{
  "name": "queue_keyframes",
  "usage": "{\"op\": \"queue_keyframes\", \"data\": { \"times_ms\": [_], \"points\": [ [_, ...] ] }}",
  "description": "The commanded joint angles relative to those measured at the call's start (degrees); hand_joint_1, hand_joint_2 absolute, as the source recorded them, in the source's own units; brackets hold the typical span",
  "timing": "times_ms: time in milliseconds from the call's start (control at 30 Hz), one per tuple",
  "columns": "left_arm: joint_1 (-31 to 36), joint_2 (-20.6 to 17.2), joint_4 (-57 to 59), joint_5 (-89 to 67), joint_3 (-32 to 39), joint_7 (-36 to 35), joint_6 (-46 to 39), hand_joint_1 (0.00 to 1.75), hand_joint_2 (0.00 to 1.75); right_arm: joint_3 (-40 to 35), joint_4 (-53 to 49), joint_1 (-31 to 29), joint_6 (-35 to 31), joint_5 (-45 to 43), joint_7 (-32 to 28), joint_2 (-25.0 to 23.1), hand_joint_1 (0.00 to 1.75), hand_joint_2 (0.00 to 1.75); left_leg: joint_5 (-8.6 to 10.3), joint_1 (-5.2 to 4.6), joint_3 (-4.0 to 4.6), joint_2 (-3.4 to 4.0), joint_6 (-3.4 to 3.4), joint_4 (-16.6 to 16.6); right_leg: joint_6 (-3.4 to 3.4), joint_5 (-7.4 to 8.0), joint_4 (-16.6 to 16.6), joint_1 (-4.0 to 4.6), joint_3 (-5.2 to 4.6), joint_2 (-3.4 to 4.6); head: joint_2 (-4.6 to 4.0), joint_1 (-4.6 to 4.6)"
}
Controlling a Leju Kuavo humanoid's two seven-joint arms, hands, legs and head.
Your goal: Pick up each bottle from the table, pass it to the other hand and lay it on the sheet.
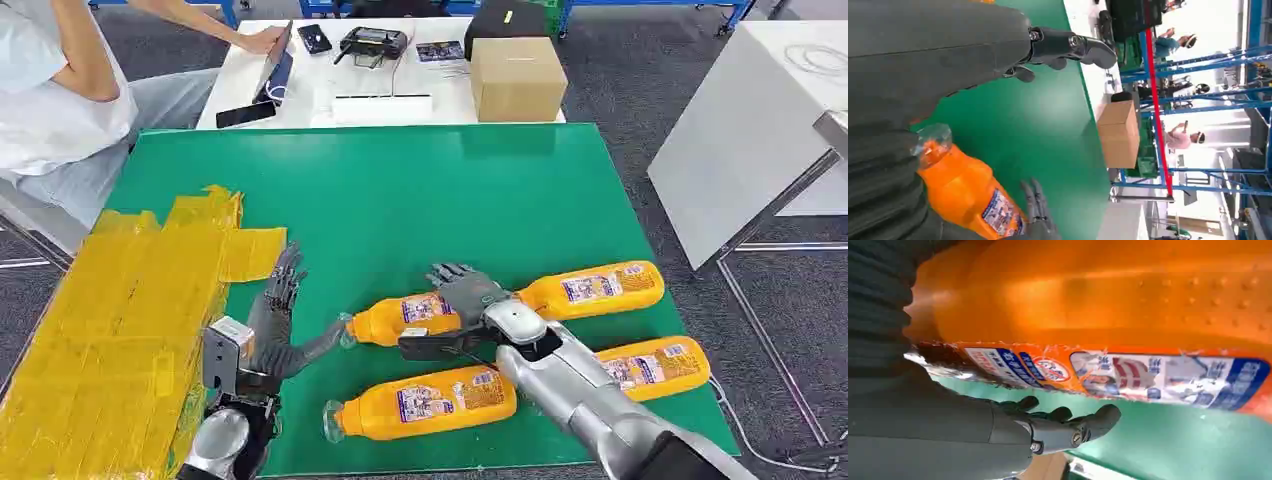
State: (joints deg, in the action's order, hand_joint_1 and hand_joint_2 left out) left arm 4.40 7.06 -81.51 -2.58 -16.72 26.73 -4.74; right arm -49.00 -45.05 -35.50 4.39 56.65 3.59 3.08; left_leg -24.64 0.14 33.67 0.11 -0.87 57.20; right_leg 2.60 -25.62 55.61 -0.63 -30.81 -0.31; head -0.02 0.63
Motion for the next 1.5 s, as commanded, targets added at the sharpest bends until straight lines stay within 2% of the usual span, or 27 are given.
{"op": "queue_keyframes", "data": {
  "times_ms": [33, 500, 567, 700, 800, 900, 933, 967, 1167, 1233, 1367, 1433, 1500],
  "points": [
    [3.69, -0.25, 5.56, 1.00, -1.89, -0.09, 0.04, 0.00, 1.75, -5.20, 11.63, -5.39, 2.11, -0.03, -0.91, -1.67, 1.73, 1.75, 0.00, -0.01, -0.12, -0.04, 0.01, -0.04, -0.03, -0.01, -0.03, -0.01, 0.13, -0.03, 0.00, 0.00],
    [4.08, -0.42, 5.79, 1.61, -2.36, 0.05, -0.35, 0.00, 1.75, -6.23, 12.72, -5.61, 1.83, -0.39, -1.18, -1.95, 1.75, 1.75, -0.02, 0.07, -0.24, -0.14, 0.06, -0.06, -0.10, -0.03, -0.12, 0.08, 0.31, -0.11, 0.00, 0.00],
    [3.88, -0.47, 5.44, 1.62, -2.31, 0.10, -0.53, 0.00, 1.75, -6.06, 12.46, -5.31, -0.14, 0.03, -0.24, -2.03, 1.75, 1.75, -0.02, 0.04, -0.17, -0.09, 0.04, -0.04, -0.06, -0.02, -0.08, 0.04, 0.23, -0.06, 0.00, 0.00],
    [2.11, -0.66, 2.86, 1.33, -1.75, -0.05, -1.03, 0.00, 1.75, -1.42, 8.47, -2.23, -10.34, -0.70, 2.02, -3.29, 1.75, 1.75, -0.03, 0.03, -0.18, -0.04, 0.03, -0.06, -0.05, -0.02, -0.09, 0.03, 0.22, -0.02, 0.00, 0.00],
    [0.39, -0.85, 0.19, 0.43, -1.72, -0.55, -1.32, 0.00, 1.75, 7.81, -1.52, 4.53, -22.30, -2.71, 0.91, -3.92, 1.75, 1.75, -0.04, 0.04, -0.12, -0.08, 0.03, -0.04, -0.05, -0.04, -0.07, 0.04, 0.18, -0.05, 0.00, 0.00],
    [-0.19, -1.12, -0.78, 0.09, -2.22, -0.71, -1.44, 0.00, 1.75, 13.01, -9.04, 8.93, -28.15, -2.50, -0.29, -3.78, 1.75, 1.75, -0.08, 0.04, -0.06, -0.01, 0.05, -0.03, -0.07, -0.06, -0.06, 0.05, 0.13, 0.02, 0.00, 0.00],
    [-0.20, -1.19, -0.87, 0.02, -2.37, -0.71, -1.47, 0.00, 1.75, 14.23, -10.36, 9.76, -29.52, -3.29, -1.23, -3.95, 1.75, 1.75, -0.23, 0.13, -0.28, 0.03, 0.09, -0.03, -0.15, -0.16, -0.11, 0.13, 0.36, 0.08, 0.00, 0.00],
    [-0.11, -1.34, -0.90, -0.22, -2.75, -0.67, -1.62, 0.00, 1.75, 16.20, -11.88, 10.85, -31.30, -4.21, -2.38, -4.17, 1.75, 1.75, -0.08, 0.06, -0.02, -0.11, 0.06, -0.02, -0.08, -0.09, -0.05, 0.06, 0.10, -0.08, 0.00, 0.02],
    [0.02, -1.42, -0.81, -0.29, -3.00, -0.67, -1.79, 0.00, 1.75, 17.43, -12.21, 11.16, -30.87, -3.98, -3.00, -4.29, 1.75, 1.75, -0.06, 0.03, 0.06, -0.08, 0.03, -0.03, -0.05, -0.05, -0.04, 0.03, 0.03, -0.04, 0.00, 0.00],
    [0.19, -1.57, -0.68, -0.33, -3.21, -0.60, -1.98, 0.00, 1.75, 20.39, -12.75, 12.16, -34.13, -6.32, -5.41, -5.57, 1.75, 1.75, 0.00, -0.01, 0.16, -0.09, 0.02, -0.04, -0.03, -0.03, -0.01, -0.01, -0.09, -0.07, 0.00, -0.02],
    [0.53, -1.92, -0.44, -0.41, -3.64, -0.46, -2.45, 0.00, 1.75, 25.26, -16.83, 14.87, -35.89, -14.92, -12.41, -7.55, 1.75, 1.75, -0.06, 0.03, 0.08, -0.09, 0.05, -0.02, -0.08, -0.07, -0.03, 0.04, 0.01, -0.07, 0.00, 0.00],
    [1.03, -2.12, -0.03, -0.36, -4.04, -0.45, -2.45, 0.00, 1.75, 26.67, -18.63, 16.03, -34.25, -19.86, -14.86, -8.22, 1.75, 1.75, -0.16, 0.11, -0.09, -0.09, 0.09, 0.00, -0.14, -0.14, -0.06, 0.11, 0.20, -0.05, 0.00, 0.00],
    [2.56, -3.01, 0.95, -0.68, -5.75, -1.57, -1.48, 0.00, 1.75, 27.10, -19.81, 16.92, -28.21, -27.07, -17.93, -8.72, 1.75, 1.75, -0.13, 0.08, -0.02, -0.11, 0.07, -0.01, -0.11, -0.12, -0.05, 0.08, 0.12, -0.07, 0.00, 0.00]
  ]
}}
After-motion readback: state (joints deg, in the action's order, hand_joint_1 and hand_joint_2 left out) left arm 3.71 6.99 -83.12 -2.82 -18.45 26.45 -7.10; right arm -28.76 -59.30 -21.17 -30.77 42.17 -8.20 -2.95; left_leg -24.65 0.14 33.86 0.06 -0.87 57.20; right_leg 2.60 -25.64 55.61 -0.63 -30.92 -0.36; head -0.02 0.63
